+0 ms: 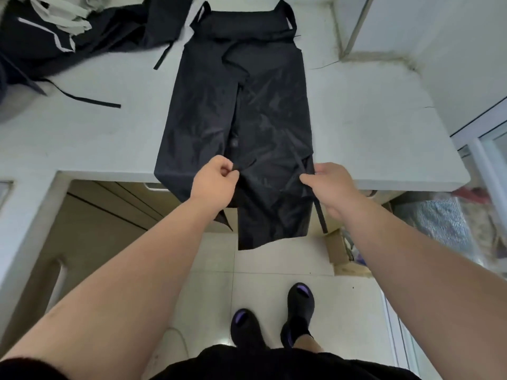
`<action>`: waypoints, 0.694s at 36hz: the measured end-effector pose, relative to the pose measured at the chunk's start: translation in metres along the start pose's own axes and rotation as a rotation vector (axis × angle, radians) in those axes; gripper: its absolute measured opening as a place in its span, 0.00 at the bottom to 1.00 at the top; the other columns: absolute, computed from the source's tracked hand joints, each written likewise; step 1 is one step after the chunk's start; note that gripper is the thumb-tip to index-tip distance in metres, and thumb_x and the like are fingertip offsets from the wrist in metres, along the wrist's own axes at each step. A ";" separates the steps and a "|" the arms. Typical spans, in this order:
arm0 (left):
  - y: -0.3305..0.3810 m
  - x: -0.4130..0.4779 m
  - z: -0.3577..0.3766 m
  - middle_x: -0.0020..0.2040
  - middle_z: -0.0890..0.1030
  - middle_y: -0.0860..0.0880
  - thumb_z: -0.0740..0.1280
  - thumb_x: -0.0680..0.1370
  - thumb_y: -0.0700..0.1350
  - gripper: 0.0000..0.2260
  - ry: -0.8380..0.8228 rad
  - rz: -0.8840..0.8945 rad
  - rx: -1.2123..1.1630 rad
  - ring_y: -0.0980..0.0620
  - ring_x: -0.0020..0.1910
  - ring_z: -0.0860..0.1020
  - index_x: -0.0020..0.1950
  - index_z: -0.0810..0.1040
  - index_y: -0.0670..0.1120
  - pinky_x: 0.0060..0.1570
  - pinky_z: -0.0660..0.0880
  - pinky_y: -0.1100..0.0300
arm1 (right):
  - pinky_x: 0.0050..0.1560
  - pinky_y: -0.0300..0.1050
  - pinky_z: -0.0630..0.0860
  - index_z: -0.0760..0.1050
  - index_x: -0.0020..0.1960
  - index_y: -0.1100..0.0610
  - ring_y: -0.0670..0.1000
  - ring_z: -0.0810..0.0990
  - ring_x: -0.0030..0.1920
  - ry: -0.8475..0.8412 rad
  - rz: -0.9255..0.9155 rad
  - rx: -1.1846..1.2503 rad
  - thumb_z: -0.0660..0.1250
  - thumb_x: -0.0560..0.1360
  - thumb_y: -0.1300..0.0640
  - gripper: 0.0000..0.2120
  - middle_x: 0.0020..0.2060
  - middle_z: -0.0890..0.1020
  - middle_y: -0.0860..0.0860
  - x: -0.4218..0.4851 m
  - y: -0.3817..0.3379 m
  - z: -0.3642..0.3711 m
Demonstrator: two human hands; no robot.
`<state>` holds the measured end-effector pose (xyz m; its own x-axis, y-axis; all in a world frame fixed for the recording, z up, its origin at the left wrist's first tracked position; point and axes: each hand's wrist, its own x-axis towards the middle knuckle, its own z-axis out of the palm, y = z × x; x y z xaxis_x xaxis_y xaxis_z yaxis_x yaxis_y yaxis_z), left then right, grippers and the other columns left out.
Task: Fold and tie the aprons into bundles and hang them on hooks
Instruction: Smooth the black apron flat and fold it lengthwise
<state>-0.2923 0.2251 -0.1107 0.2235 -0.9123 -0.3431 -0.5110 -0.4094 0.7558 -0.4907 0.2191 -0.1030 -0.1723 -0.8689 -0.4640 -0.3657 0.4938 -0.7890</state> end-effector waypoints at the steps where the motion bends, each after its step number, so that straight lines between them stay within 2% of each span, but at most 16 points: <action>1: -0.002 -0.001 -0.001 0.42 0.76 0.51 0.64 0.79 0.44 0.02 0.003 -0.031 -0.090 0.51 0.41 0.73 0.47 0.72 0.49 0.43 0.69 0.60 | 0.55 0.50 0.79 0.80 0.46 0.63 0.57 0.82 0.49 0.022 0.004 -0.005 0.64 0.76 0.62 0.07 0.49 0.83 0.60 -0.003 0.002 0.001; 3: -0.007 -0.002 -0.004 0.41 0.76 0.52 0.65 0.79 0.43 0.03 0.002 -0.084 -0.174 0.48 0.43 0.75 0.47 0.72 0.50 0.47 0.74 0.57 | 0.59 0.60 0.75 0.78 0.47 0.68 0.64 0.79 0.55 0.088 0.008 0.028 0.64 0.77 0.59 0.12 0.52 0.81 0.64 -0.006 0.007 0.003; 4: -0.008 -0.003 -0.005 0.43 0.76 0.52 0.65 0.79 0.44 0.02 -0.004 -0.089 -0.129 0.47 0.46 0.77 0.50 0.73 0.49 0.51 0.75 0.56 | 0.59 0.62 0.74 0.78 0.45 0.66 0.64 0.78 0.56 0.107 0.005 0.062 0.64 0.77 0.58 0.12 0.52 0.81 0.64 -0.006 0.008 0.003; 7: -0.002 -0.007 -0.008 0.54 0.75 0.49 0.66 0.79 0.44 0.11 0.023 0.016 0.183 0.47 0.55 0.75 0.59 0.70 0.46 0.53 0.71 0.58 | 0.58 0.55 0.77 0.80 0.38 0.55 0.57 0.82 0.53 0.025 0.006 0.140 0.63 0.78 0.54 0.13 0.46 0.85 0.54 -0.006 0.007 0.002; 9: 0.012 -0.007 -0.006 0.63 0.69 0.44 0.66 0.78 0.44 0.18 0.113 0.179 0.362 0.45 0.60 0.71 0.66 0.67 0.46 0.55 0.70 0.54 | 0.53 0.47 0.78 0.80 0.39 0.53 0.52 0.82 0.49 -0.086 0.026 0.149 0.64 0.78 0.55 0.11 0.45 0.85 0.51 -0.007 0.005 -0.002; 11: 0.030 -0.001 0.000 0.66 0.68 0.44 0.63 0.79 0.42 0.18 0.149 0.380 0.452 0.45 0.63 0.67 0.69 0.68 0.48 0.57 0.71 0.52 | 0.47 0.42 0.77 0.80 0.41 0.55 0.50 0.81 0.44 -0.132 0.025 0.063 0.64 0.77 0.60 0.09 0.45 0.84 0.54 -0.005 0.004 -0.004; 12: 0.040 0.004 0.004 0.66 0.69 0.45 0.61 0.80 0.42 0.17 0.111 0.489 0.481 0.45 0.64 0.66 0.69 0.70 0.49 0.58 0.71 0.52 | 0.46 0.44 0.78 0.80 0.42 0.56 0.51 0.81 0.44 -0.128 0.023 0.027 0.64 0.77 0.61 0.08 0.46 0.84 0.55 -0.003 0.004 -0.006; 15: 0.069 0.024 0.022 0.67 0.70 0.48 0.56 0.82 0.42 0.16 -0.111 0.723 0.623 0.44 0.67 0.64 0.68 0.73 0.51 0.64 0.68 0.49 | 0.55 0.52 0.79 0.80 0.45 0.59 0.57 0.82 0.49 -0.101 0.032 -0.004 0.63 0.78 0.60 0.08 0.48 0.84 0.57 0.002 0.002 -0.012; 19: 0.103 0.043 0.042 0.76 0.57 0.51 0.55 0.79 0.35 0.28 -0.294 0.742 0.953 0.44 0.74 0.53 0.74 0.63 0.61 0.69 0.59 0.49 | 0.51 0.49 0.76 0.79 0.45 0.58 0.54 0.79 0.46 -0.128 -0.001 -0.048 0.62 0.78 0.59 0.07 0.45 0.83 0.56 0.006 0.000 -0.020; 21: 0.114 0.045 0.048 0.75 0.57 0.51 0.54 0.77 0.32 0.31 -0.331 0.773 1.044 0.44 0.73 0.52 0.73 0.64 0.61 0.68 0.58 0.51 | 0.48 0.48 0.74 0.78 0.44 0.58 0.52 0.77 0.43 -0.150 -0.017 -0.059 0.62 0.77 0.58 0.07 0.41 0.81 0.55 0.006 0.001 -0.023; 22: 0.117 0.048 0.051 0.74 0.58 0.51 0.54 0.78 0.32 0.29 -0.341 0.796 1.046 0.45 0.72 0.54 0.71 0.67 0.61 0.66 0.59 0.53 | 0.46 0.47 0.73 0.77 0.43 0.58 0.52 0.76 0.41 -0.161 -0.026 -0.071 0.62 0.77 0.58 0.08 0.39 0.79 0.54 0.008 0.002 -0.025; 25: 0.120 0.056 0.058 0.69 0.65 0.51 0.57 0.81 0.40 0.16 -0.359 0.850 1.005 0.46 0.66 0.60 0.60 0.77 0.58 0.57 0.60 0.57 | 0.44 0.46 0.70 0.75 0.42 0.61 0.52 0.73 0.40 -0.180 -0.056 -0.107 0.62 0.77 0.56 0.10 0.37 0.76 0.54 0.010 0.003 -0.026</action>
<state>-0.3893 0.1250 -0.0712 -0.6068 -0.7635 -0.2209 -0.7942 0.5937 0.1295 -0.5171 0.2107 -0.0995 0.0131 -0.8700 -0.4928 -0.4666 0.4306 -0.7726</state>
